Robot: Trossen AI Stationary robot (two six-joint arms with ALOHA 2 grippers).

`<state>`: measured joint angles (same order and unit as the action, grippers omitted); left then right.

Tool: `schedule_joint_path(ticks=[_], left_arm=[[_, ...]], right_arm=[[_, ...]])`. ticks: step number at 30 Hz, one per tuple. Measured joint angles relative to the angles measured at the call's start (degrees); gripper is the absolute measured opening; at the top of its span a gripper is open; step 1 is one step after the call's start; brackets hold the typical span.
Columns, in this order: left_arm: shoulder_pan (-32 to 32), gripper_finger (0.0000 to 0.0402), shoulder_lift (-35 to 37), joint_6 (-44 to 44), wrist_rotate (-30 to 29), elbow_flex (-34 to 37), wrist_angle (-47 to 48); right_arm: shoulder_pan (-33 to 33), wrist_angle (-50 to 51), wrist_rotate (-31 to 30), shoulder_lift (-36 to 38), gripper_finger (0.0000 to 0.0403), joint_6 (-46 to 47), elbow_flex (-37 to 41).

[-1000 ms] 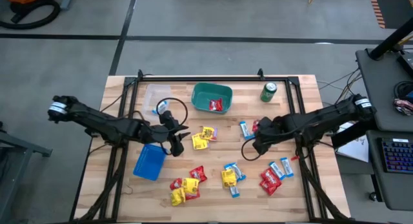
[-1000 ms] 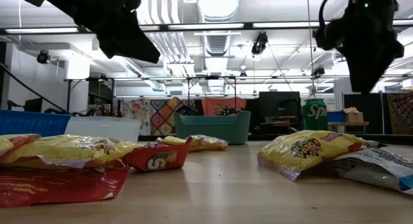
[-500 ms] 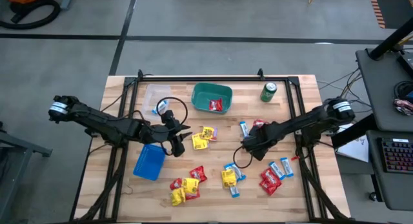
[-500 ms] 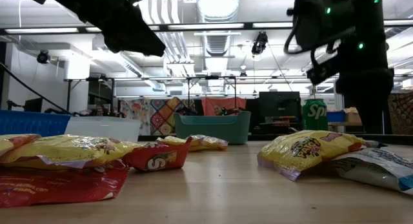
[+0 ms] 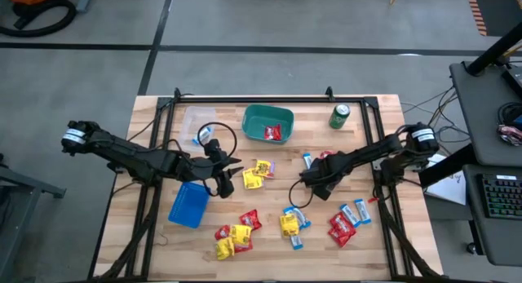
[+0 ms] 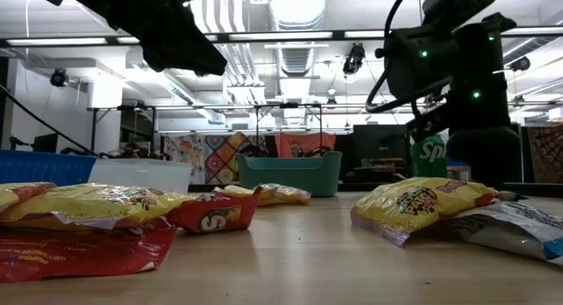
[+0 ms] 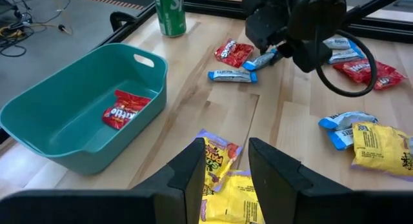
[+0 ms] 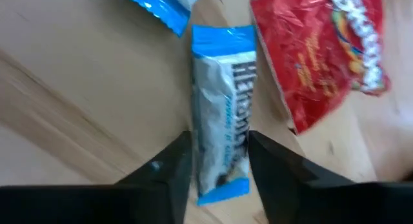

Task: Sort candy
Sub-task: Put the white candy into the transparent bin

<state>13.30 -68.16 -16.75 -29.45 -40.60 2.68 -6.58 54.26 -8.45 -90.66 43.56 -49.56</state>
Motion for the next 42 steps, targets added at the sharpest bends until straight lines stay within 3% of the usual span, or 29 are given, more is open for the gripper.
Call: schedule_joint_path(ticks=[6, 12, 18, 22, 26, 33, 42], left_arm=[[0.00, 0.0103, 0.00, -0.02, 0.00, 0.00, -1.25], [0.00, 0.0103, 0.00, -0.02, 0.03, 0.04, -2.95], [0.36, 0.0103, -0.15, -0.07, 0.44, 0.59, -6.52], [1.32, 0.0103, -2.06, 3.04, 1.47, 0.59, -10.71], [1.49, 0.0108, -6.44, 6.57, 5.55, 0.63, -18.72], [1.44, 0.0153, -15.38, 10.83, 7.73, 0.31, -34.44], [1.27, 0.0199, -27.20, 16.07, 16.07, 0.13, -57.69]], right_arm=[[0.23, -1.80, -0.39, 0.33, 0.0022, -0.77, 1.61], [-0.08, -2.05, 0.44, 1.97, 0.0013, -1.06, 1.95], [-1.53, -4.33, 3.15, 10.62, 0.0011, -1.26, 1.89], [-3.03, -13.39, 3.35, 18.02, 0.0011, -4.25, 2.82], [-3.70, -29.96, 5.83, 22.93, 0.0011, -11.19, 5.87], [-3.93, -60.29, 14.89, 22.39, 0.0011, -25.80, 12.07], [-3.93, -68.26, 16.92, 17.22, 0.0011, -33.44, 11.62]])
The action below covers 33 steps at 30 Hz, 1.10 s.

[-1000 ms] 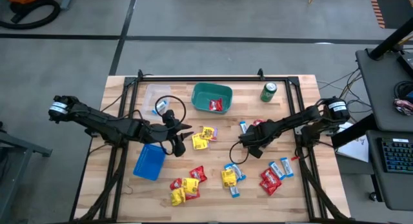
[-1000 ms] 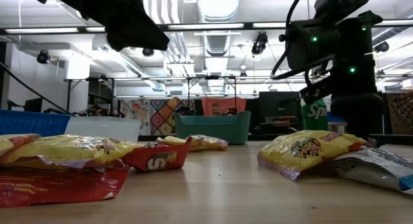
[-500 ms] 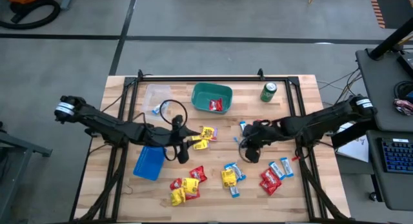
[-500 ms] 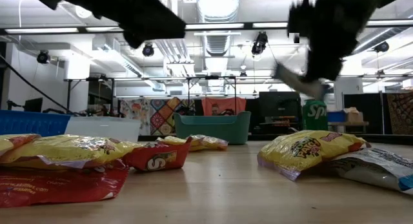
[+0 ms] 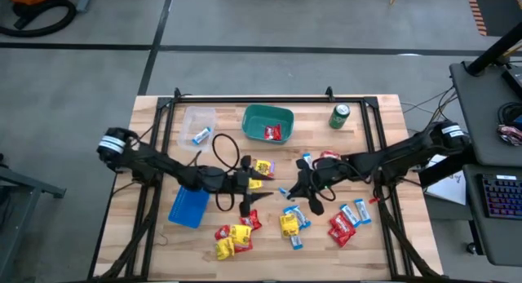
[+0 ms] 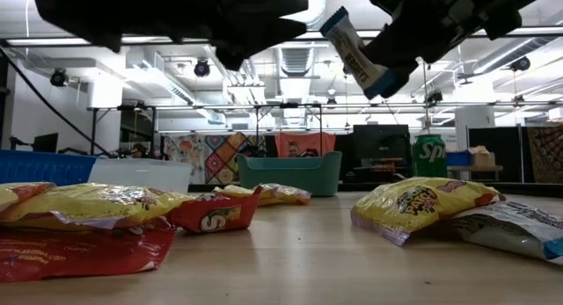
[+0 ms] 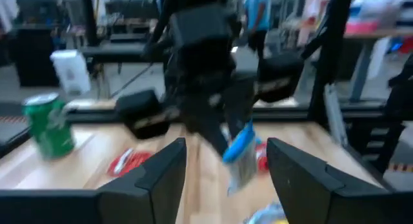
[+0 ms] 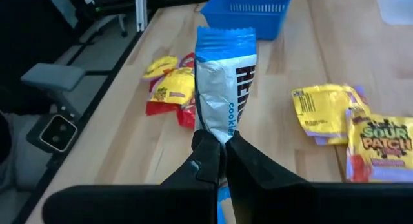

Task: Sort candy
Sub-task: Put the white candy into the transparent bin

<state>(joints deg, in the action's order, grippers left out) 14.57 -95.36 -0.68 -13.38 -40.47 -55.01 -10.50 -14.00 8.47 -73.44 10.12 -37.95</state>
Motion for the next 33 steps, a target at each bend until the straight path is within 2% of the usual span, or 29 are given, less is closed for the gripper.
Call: schedule_joint_path(ticks=[3, 7, 17, 22, 28, 33], left_arm=[[-0.08, 0.0199, -3.67, 1.16, 4.05, -0.02, -7.50], [-0.23, 0.0196, -7.49, 1.07, 4.78, -0.02, -14.43], [-0.44, 0.0186, -9.98, 1.39, 5.46, -0.02, -17.31], [-0.46, 0.0132, -9.94, 2.58, 5.46, -0.02, -18.29], [-0.56, 0.0017, -9.52, 3.85, 5.15, -0.02, -18.44], [-0.59, 0.0006, -8.06, 4.92, 4.85, -0.02, -17.65]], right_arm=[[0.02, -0.09, 1.11, -1.29, 0.0011, -1.23, -1.40], [0.02, -0.03, 2.56, -2.62, 0.0011, -2.67, -3.07], [0.02, -0.07, 2.54, -2.83, 0.0011, -4.83, -4.74], [0.02, -0.02, 2.49, -2.87, 0.0011, -4.86, -4.79], [0.43, -0.09, 2.03, -2.84, 0.0019, -1.88, -4.82], [1.17, -0.31, 2.01, -2.74, 0.0071, -0.21, -4.88]])
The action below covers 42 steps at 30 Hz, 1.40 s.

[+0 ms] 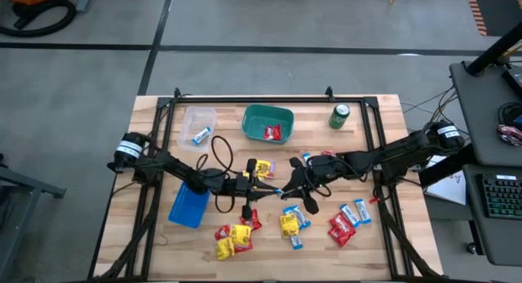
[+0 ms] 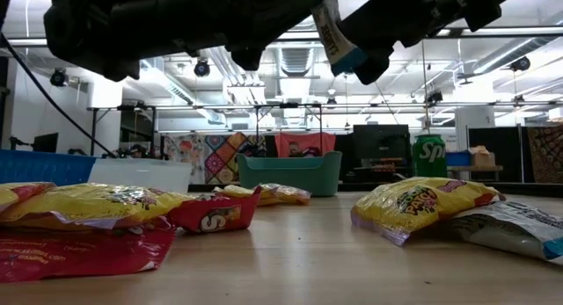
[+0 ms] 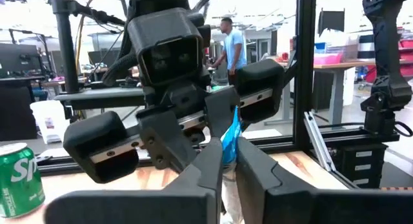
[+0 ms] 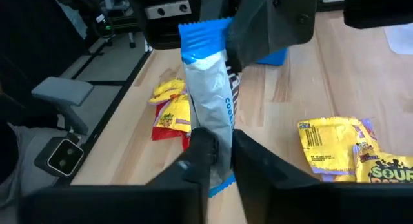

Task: Sort candy
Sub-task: Put the white candy into the transparent bin

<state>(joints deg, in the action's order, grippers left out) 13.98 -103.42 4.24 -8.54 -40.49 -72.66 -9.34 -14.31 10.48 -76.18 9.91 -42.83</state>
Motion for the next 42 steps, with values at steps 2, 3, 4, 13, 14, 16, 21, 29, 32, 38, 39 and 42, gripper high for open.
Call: schedule_joint_path(ticks=[2, 3, 4, 13, 14, 16, 21, 29, 32, 38, 39, 42], left_arm=[[-0.04, 0.0004, 0.87, 0.01, -0.35, 0.02, 1.69], [-0.03, 0.0003, 1.57, 0.01, -1.61, 0.10, 3.34], [-0.02, 0.0003, 2.52, 0.00, -3.31, 0.13, 5.49], [0.08, 0.0001, 22.48, -2.99, -27.68, 0.35, 47.34], [-0.06, 0.0001, 25.65, -5.00, -31.51, 0.33, 54.18], [-0.67, 0.0001, 31.29, -10.68, -41.21, 0.35, 67.55], [-6.64, 0.0000, 42.91, -32.28, -51.71, 0.46, 100.05], [-26.16, 0.0000, 44.61, -42.09, -44.44, 0.59, 114.26], [-31.88, 0.0001, 42.30, -39.53, -41.13, 0.59, 113.72], [-36.23, 0.0034, 38.98, -37.91, -39.91, 0.42, 113.75], [-36.22, 0.0042, 38.58, -37.68, -39.89, 0.34, 113.75], [-36.25, 0.0063, 37.61, -37.54, -39.92, 0.15, 113.76]], right_arm=[[0.56, 0.38, 0.00, 0.23, 0.0098, -0.03, 0.01], [0.93, 0.66, -0.05, 0.45, 0.0112, -0.03, 0.02], [1.36, 0.74, -0.35, 0.76, 0.0125, 0.01, 0.02], [3.01, 10.07, -16.47, 7.02, 0.0206, 0.74, 0.02], [3.01, 10.99, -18.00, 7.61, 0.0210, 0.74, 0.02], [3.03, 11.69, -19.64, 7.97, 0.0215, 0.79, 0.04], [3.01, 11.47, -19.56, 8.02, 0.0215, 0.96, 0.04], [3.01, 11.50, -19.65, 7.78, 0.0215, 1.26, 0.04], [3.01, 11.51, -19.66, 7.78, 0.0217, 2.09, 0.04], [3.01, 11.95, -19.65, 7.76, 0.0217, 2.12, 0.04], [3.01, 12.20, -19.65, 7.76, 0.0217, 2.12, 0.07], [3.01, 12.51, -19.65, 7.76, 0.0217, 2.12, 0.07]])
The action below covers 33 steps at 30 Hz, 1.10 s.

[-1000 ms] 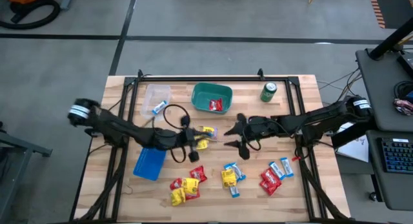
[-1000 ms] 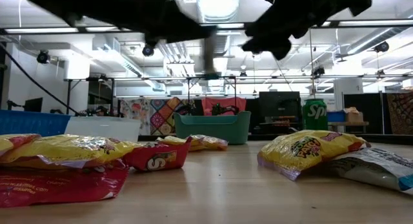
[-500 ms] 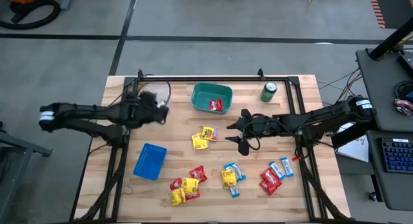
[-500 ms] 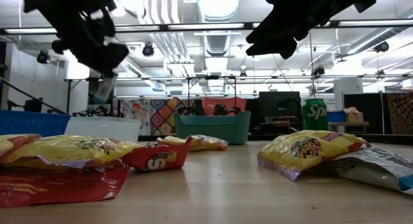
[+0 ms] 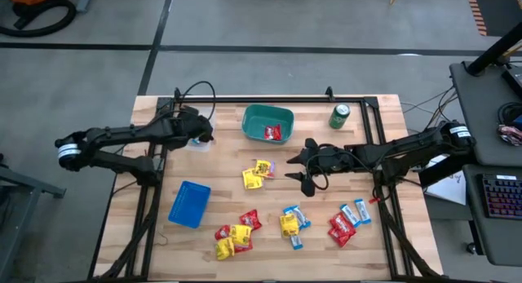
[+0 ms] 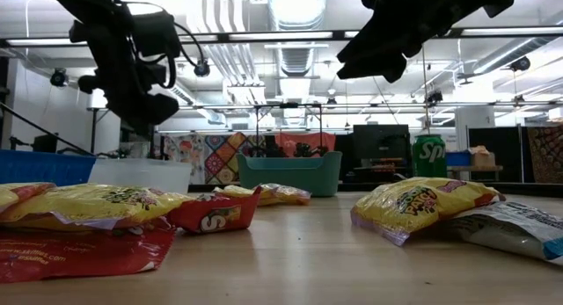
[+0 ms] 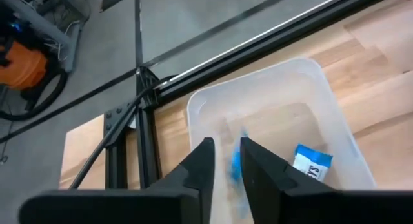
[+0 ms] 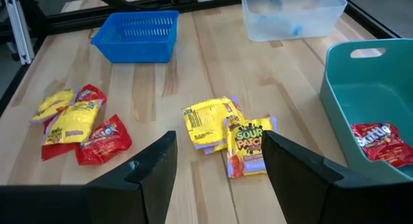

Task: Sort candy
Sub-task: Put the white candy into the transparent bin, then put the yellow candy into the blue basket

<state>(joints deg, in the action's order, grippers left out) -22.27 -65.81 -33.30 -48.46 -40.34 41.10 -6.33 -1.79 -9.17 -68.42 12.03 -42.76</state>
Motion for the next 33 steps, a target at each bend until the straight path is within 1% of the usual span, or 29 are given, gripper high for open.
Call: schedule_joint_path(ticks=[7, 11, 15, 18, 21, 26, 30, 33], left_arm=[[0.56, 0.0094, -0.07, -0.20, 0.41, 0.00, 0.00], [3.31, 0.0100, 1.33, -0.21, 4.40, -0.02, -1.67], [9.49, 0.0100, 2.00, 0.06, 8.57, -0.02, -5.29], [16.10, 0.0100, 2.00, 2.57, 11.10, -0.02, -9.84], [22.61, 0.0100, 1.88, 5.26, 13.60, -0.02, -15.00], [31.45, 0.0100, 1.21, 7.87, 13.42, -0.04, -22.25], [35.57, 0.0100, -0.58, 11.42, 13.22, -0.04, -27.22], [37.69, 0.0100, -3.38, 15.32, 13.51, -0.04, -30.60]], right_arm=[[0.00, 0.16, 0.02, 0.00, 0.0217, 1.79, 0.00], [0.00, 2.93, 0.05, 0.00, 0.0217, 6.50, 0.00], [-0.05, 7.98, 0.13, 0.00, 0.0217, 15.09, 0.02], [-0.86, 12.63, 0.11, 0.00, 0.0217, 21.43, 0.02], [-2.31, 15.86, 0.25, 0.00, 0.0217, 25.36, 0.02], [-4.93, 18.26, 0.26, 0.00, 0.0217, 28.36, 0.02], [-6.64, 18.44, 0.71, 0.00, 0.0217, 28.77, 0.02], [-7.60, 19.00, 0.83, 0.00, 0.0217, 29.40, 0.02]])
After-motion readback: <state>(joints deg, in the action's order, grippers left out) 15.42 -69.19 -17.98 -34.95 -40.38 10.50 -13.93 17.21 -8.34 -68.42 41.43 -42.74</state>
